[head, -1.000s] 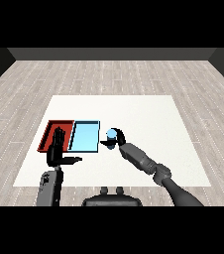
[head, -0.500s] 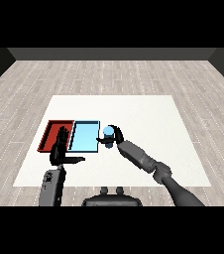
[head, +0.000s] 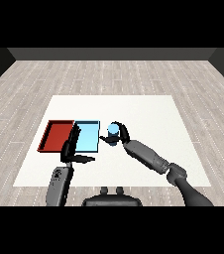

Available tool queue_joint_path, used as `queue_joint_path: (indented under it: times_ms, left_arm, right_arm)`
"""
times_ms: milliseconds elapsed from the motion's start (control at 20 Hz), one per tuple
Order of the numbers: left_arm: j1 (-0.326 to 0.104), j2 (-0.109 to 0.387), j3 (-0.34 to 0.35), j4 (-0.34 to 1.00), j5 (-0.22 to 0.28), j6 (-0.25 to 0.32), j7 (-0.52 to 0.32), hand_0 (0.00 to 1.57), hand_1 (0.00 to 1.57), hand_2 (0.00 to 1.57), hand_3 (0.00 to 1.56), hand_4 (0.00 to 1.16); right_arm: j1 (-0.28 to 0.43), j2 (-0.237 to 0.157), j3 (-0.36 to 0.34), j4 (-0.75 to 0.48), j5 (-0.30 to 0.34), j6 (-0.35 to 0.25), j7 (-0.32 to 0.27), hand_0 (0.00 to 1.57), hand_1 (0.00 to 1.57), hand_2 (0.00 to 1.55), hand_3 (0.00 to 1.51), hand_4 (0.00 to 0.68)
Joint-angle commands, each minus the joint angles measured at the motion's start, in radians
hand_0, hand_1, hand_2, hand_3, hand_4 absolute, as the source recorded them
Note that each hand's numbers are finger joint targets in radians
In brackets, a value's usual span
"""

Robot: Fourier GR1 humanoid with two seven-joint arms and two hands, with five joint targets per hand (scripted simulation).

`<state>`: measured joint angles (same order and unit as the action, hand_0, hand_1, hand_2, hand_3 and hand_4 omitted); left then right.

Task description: Pick the blue can and put it in the blue box

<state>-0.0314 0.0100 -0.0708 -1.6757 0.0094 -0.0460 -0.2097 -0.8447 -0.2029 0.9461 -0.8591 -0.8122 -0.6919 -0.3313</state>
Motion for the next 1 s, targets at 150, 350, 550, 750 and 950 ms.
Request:
queue_joint_path:
  times_ms: [150,350,550,750,950]
  left_arm:
    - [-0.073,-0.01,-0.106,0.024,-0.005,0.096,0.078,0.0,0.0,0.0,0.0,0.0]
    - [-0.14,-0.01,-0.155,0.07,0.007,0.184,0.096,0.0,0.0,0.0,0.0,0.0]
    - [-0.146,-0.01,-0.233,0.132,0.02,0.214,0.052,0.0,0.0,0.0,0.0,0.0]
    - [-0.13,-0.01,-0.224,0.177,0.005,0.194,0.015,0.0,0.0,0.0,0.0,0.0]
    - [-0.238,-0.01,-0.219,0.201,0.047,0.224,0.072,0.0,0.0,0.0,0.0,0.0]
  right_arm:
    - [0.093,-0.245,-0.007,-0.432,0.081,-0.096,0.114,1.5,1.5,1.47,1.4,0.59]
    - [0.123,-0.224,-0.067,-0.448,0.175,-0.078,0.147,1.5,1.5,1.47,1.4,0.596]
    - [0.135,-0.205,-0.139,-0.413,0.227,-0.006,0.183,1.5,1.5,1.47,1.4,0.596]
    - [0.171,-0.249,-0.198,-0.507,0.285,0.033,0.207,1.5,1.5,1.46,1.39,0.611]
    - [0.157,-0.152,-0.247,-0.464,0.389,0.054,0.235,1.5,1.5,1.46,1.39,0.582]
